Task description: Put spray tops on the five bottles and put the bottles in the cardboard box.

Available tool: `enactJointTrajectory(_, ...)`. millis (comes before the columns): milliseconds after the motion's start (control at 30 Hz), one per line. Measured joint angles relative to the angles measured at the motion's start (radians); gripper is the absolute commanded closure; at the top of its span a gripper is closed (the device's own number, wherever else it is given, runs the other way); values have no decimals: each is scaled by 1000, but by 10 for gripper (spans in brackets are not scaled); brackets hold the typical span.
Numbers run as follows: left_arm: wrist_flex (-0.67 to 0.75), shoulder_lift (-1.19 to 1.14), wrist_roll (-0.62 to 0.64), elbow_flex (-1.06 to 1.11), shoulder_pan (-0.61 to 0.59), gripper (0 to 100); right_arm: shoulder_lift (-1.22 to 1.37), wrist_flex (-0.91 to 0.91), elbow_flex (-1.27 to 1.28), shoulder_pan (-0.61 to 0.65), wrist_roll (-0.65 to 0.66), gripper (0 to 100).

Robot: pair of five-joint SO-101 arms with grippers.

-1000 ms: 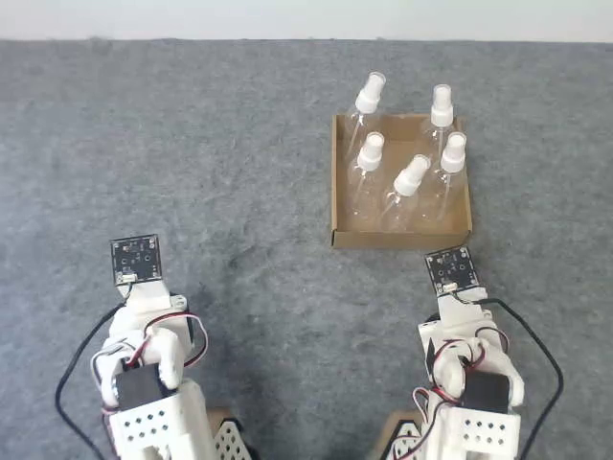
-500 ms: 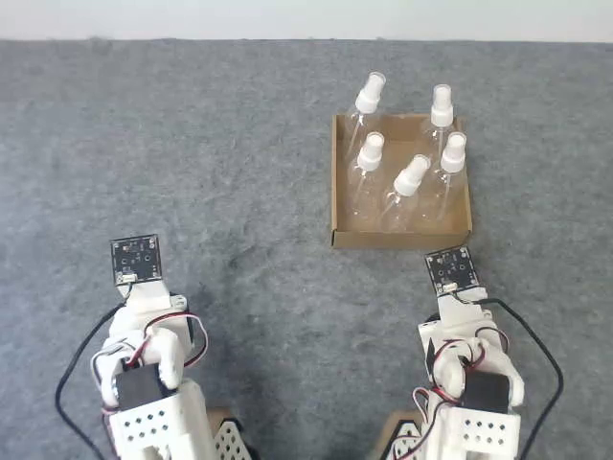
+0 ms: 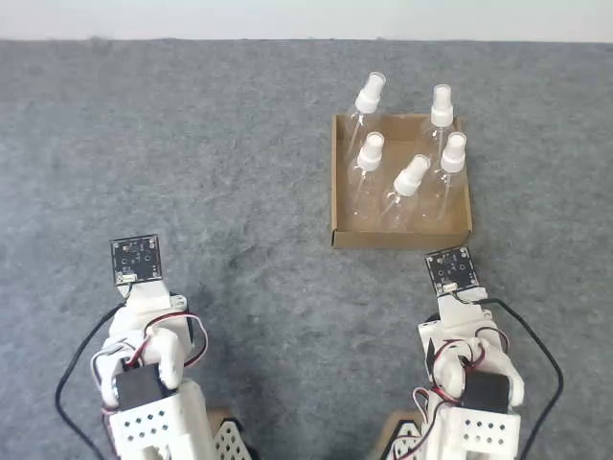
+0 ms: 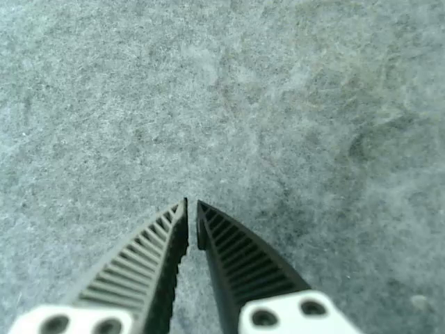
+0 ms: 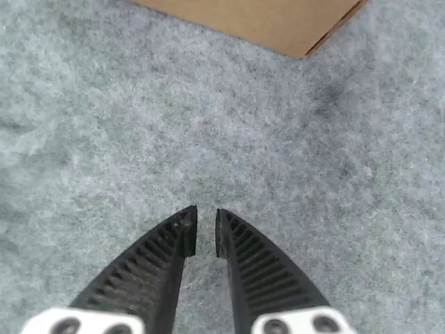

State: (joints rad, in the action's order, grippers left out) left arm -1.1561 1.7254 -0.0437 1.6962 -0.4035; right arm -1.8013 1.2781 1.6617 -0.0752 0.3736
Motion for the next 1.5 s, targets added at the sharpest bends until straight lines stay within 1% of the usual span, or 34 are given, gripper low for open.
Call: enactJointTrajectory(1500, 0, 0, 0, 0, 0, 988, 0, 18, 0, 0, 0, 978)
